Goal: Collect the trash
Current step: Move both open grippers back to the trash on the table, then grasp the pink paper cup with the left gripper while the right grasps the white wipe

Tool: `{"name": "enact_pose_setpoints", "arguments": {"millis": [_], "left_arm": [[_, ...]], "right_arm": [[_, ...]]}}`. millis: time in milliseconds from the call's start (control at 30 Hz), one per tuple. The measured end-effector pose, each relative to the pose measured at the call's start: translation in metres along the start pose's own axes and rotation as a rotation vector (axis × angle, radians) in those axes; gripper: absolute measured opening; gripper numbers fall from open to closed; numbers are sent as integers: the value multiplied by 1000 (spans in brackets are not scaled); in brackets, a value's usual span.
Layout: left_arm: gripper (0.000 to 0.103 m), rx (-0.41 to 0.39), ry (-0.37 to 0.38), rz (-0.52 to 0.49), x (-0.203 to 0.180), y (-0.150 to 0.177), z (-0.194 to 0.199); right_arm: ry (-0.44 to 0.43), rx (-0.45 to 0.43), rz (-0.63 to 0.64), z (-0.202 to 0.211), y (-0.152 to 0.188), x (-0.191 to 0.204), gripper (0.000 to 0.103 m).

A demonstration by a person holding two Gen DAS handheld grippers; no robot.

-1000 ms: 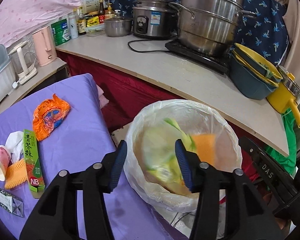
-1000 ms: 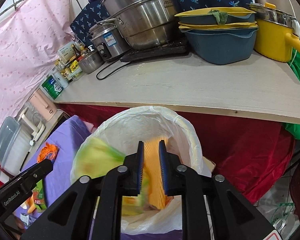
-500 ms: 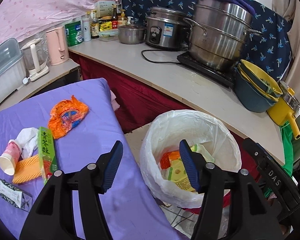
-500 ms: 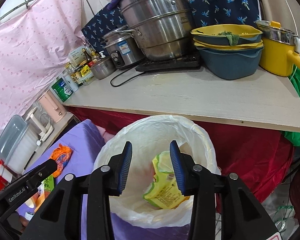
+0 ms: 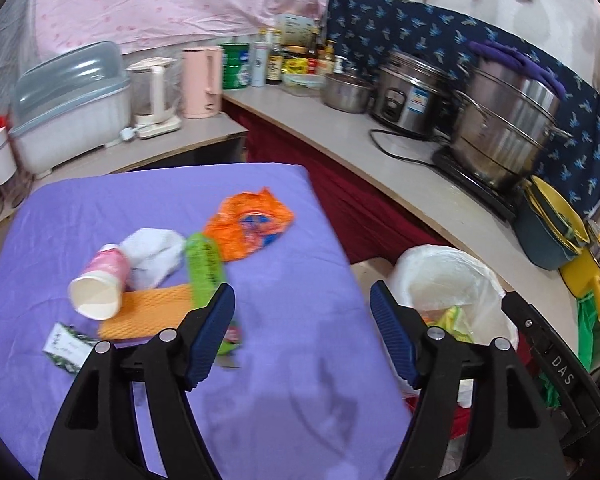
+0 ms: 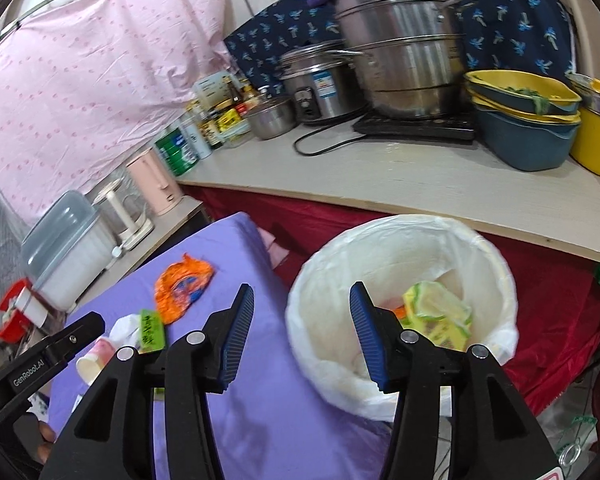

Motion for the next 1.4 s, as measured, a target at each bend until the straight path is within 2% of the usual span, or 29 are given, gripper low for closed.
{"name": "enact_pose_setpoints", "arguments": {"millis": [267,533,867,1167,1233,1333,1400], "left_arm": [[67,2,-133,86,94,11,22],[67,16,-228,119,165,25,32],[67,77,-267,96,217,41,1],[66,123,-235,60,229,42,-43],[62,137,-223,56,229,42,-54],[42,167,-195,64,230,42,-68],[15,184,-178,86,233,44,-74]], "right_arm": [[-94,69,65,-6,36,70,49],[-165,137,118,-17,71,124,49],[-224,214,185,-47,106,185,49],[-256,251,206,-81,117,225,49],[-259,257,213,-87,119,229,49],[-263,265,227,-98,121,238,49],[-265,271,236,-105,122,243,49]]}}
Point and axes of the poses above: each gripper's, at about its wrist camera, not at the fingertips, and z roughly against the way its jaws point, x to its left, y to its underside, the point moved 3 cm from there along -z, roughly the way its jaws point, and after that the axes turned 13 degrees about -x, right-handed, at the moved point
